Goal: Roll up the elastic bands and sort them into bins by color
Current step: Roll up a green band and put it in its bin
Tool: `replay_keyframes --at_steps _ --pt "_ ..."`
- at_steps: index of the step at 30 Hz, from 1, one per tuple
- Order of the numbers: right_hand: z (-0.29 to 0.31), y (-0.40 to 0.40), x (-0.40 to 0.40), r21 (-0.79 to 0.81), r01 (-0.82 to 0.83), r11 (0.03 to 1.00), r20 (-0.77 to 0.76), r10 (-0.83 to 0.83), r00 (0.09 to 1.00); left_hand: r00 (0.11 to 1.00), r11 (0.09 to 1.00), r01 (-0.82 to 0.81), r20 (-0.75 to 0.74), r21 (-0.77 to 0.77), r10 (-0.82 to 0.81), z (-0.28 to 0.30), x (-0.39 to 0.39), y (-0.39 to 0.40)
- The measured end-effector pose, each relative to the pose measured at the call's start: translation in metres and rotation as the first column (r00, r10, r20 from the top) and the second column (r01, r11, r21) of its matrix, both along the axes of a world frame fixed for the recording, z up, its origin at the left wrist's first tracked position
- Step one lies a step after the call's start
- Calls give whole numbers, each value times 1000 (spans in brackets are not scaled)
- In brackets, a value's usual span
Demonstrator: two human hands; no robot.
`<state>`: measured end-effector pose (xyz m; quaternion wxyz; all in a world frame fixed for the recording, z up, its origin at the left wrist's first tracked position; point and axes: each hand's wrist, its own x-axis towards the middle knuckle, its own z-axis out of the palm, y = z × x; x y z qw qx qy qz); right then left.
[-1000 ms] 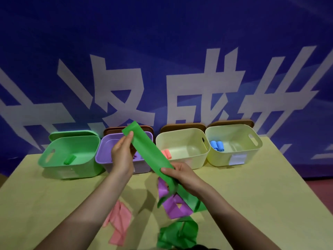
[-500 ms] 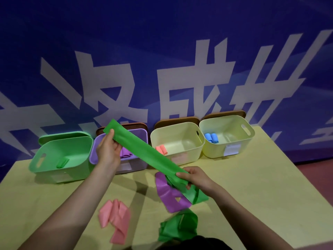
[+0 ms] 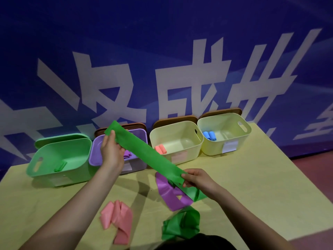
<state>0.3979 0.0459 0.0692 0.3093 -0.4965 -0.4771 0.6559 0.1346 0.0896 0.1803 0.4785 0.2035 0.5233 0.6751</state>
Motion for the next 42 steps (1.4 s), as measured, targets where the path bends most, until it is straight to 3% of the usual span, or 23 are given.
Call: replay_keyframes --at_steps 4,6,9,13,18,25,30,33,37,42 --pt "6 -4 -4 39 -188 981 275 171 946 986 995 90 -148 37 -83 9 25 -19" --pt "25 -3 -9 112 -200 973 301 159 940 957 985 162 -251 54 -144 14 36 -33" --pt "71 -1 -24 326 -101 940 207 33 978 907 966 245 -370 80 -200 20 47 -50" --pt "125 2 -49 452 89 887 -132 -33 991 843 936 345 -462 70 -276 26 55 -62" --pt "132 14 -75 528 88 845 -94 -45 995 792 919 394 -519 31 -322 24 50 -67" --pt "135 18 -77 539 184 822 -152 -120 981 783 887 462 -467 -5 -411 22 45 -66" --pt "138 18 -70 573 155 805 -120 -105 987 795 843 532 -293 -84 -531 20 53 -67" --pt "135 17 -67 601 173 780 -111 -133 985 816 849 524 -246 -68 -524 19 58 -65" --pt "128 18 -62 714 168 680 -57 -184 981 843 871 486 -229 -65 -487 18 61 -61" --pt "129 17 -53 836 -20 548 120 -148 982 852 878 472 -217 -76 -476 25 61 -60"
